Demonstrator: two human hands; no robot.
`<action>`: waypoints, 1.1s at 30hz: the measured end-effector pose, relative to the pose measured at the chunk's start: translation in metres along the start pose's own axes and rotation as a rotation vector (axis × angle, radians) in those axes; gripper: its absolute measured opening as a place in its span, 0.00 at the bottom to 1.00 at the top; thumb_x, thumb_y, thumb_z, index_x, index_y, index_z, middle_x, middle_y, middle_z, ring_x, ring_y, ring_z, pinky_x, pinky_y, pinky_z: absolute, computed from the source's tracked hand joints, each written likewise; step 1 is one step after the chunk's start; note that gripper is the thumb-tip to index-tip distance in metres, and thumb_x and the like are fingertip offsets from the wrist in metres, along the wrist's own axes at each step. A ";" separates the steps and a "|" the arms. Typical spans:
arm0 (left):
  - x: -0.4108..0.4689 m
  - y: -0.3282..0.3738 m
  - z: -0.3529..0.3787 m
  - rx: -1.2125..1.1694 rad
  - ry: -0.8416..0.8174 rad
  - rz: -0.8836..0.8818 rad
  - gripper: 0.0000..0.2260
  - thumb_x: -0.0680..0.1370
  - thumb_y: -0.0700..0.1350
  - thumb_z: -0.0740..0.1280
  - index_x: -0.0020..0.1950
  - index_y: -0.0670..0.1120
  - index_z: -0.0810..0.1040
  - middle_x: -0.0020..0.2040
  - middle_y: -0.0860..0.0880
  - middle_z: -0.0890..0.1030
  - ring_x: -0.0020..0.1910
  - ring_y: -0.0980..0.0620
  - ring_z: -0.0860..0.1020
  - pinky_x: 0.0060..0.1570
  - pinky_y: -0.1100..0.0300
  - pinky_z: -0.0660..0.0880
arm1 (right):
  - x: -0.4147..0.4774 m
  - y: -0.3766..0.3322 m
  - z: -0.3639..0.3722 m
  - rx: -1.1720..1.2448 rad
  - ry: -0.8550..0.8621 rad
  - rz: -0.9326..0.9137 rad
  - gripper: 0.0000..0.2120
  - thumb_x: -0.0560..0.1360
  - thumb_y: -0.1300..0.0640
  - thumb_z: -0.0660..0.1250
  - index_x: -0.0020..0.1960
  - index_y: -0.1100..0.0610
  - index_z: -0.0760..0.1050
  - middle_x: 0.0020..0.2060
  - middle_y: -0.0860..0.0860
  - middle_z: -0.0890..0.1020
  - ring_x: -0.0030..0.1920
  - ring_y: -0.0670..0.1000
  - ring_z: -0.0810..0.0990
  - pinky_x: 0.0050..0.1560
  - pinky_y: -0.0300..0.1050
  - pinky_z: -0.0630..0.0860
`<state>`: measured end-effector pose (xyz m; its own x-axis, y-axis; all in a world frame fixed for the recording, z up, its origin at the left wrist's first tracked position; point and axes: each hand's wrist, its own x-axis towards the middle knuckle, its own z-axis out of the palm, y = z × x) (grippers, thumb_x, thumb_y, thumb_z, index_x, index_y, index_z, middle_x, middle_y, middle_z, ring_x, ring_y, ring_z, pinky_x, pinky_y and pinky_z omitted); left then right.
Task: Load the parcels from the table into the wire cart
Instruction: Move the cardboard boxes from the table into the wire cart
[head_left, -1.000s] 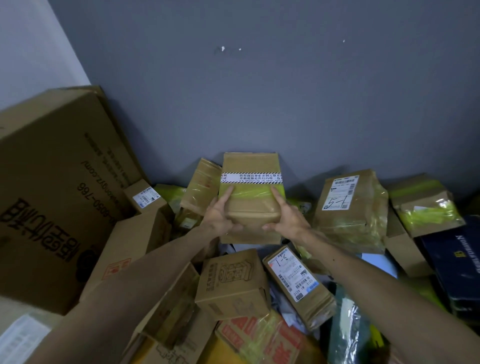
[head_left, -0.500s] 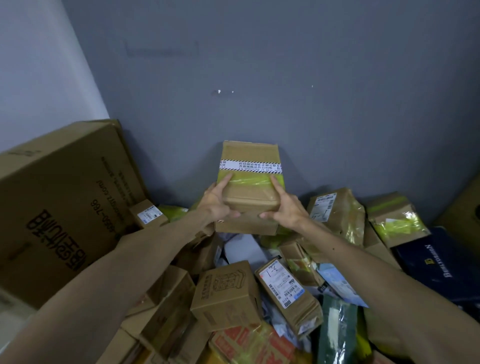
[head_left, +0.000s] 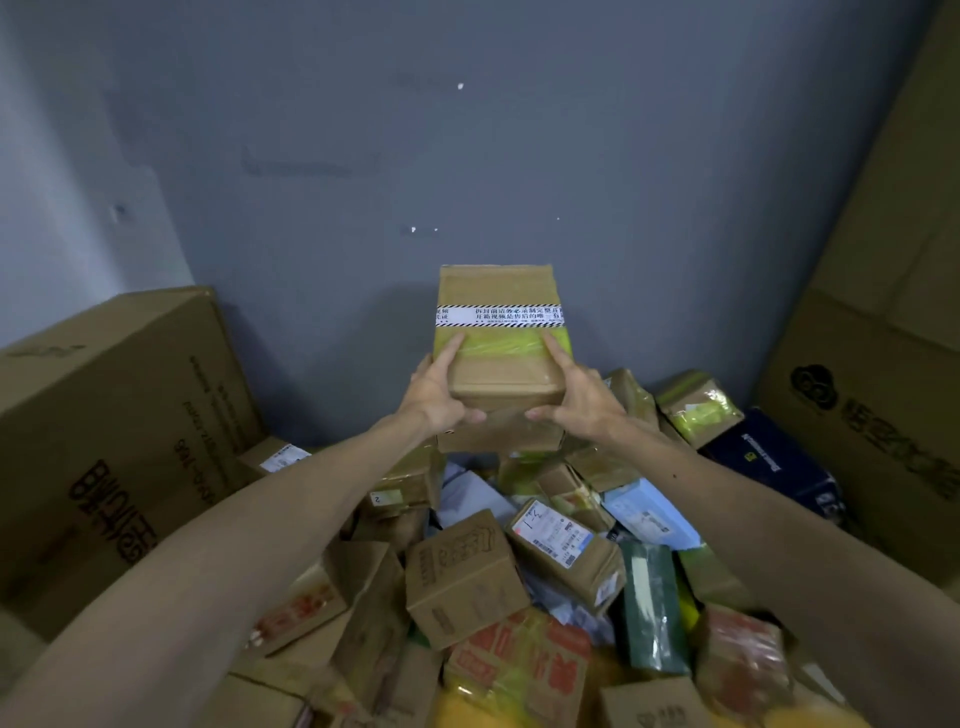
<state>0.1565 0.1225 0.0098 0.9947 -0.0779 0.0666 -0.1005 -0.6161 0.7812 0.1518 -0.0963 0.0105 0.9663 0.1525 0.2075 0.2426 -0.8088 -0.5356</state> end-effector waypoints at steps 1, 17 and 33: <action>-0.008 0.003 -0.004 0.001 -0.019 0.023 0.52 0.67 0.43 0.81 0.79 0.64 0.51 0.80 0.42 0.53 0.78 0.41 0.53 0.75 0.44 0.57 | -0.013 -0.005 -0.002 -0.006 0.021 0.017 0.55 0.69 0.51 0.78 0.80 0.45 0.41 0.73 0.57 0.68 0.73 0.59 0.66 0.70 0.48 0.65; -0.160 0.071 0.006 0.007 -0.110 0.224 0.52 0.67 0.43 0.81 0.80 0.63 0.50 0.80 0.44 0.54 0.78 0.42 0.53 0.74 0.45 0.57 | -0.197 -0.036 -0.059 -0.062 0.188 0.106 0.55 0.69 0.49 0.78 0.80 0.46 0.42 0.70 0.59 0.70 0.68 0.60 0.71 0.66 0.49 0.69; -0.309 0.144 0.131 0.090 -0.209 0.274 0.53 0.66 0.45 0.82 0.80 0.62 0.51 0.80 0.46 0.54 0.78 0.42 0.55 0.74 0.46 0.59 | -0.402 0.043 -0.111 -0.011 0.199 0.246 0.54 0.70 0.47 0.77 0.79 0.41 0.39 0.69 0.55 0.69 0.66 0.59 0.70 0.62 0.54 0.71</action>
<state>-0.1680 -0.0447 0.0201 0.9062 -0.4024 0.1301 -0.3733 -0.6165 0.6933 -0.2355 -0.2557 -0.0047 0.9599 -0.1616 0.2292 0.0015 -0.8141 -0.5807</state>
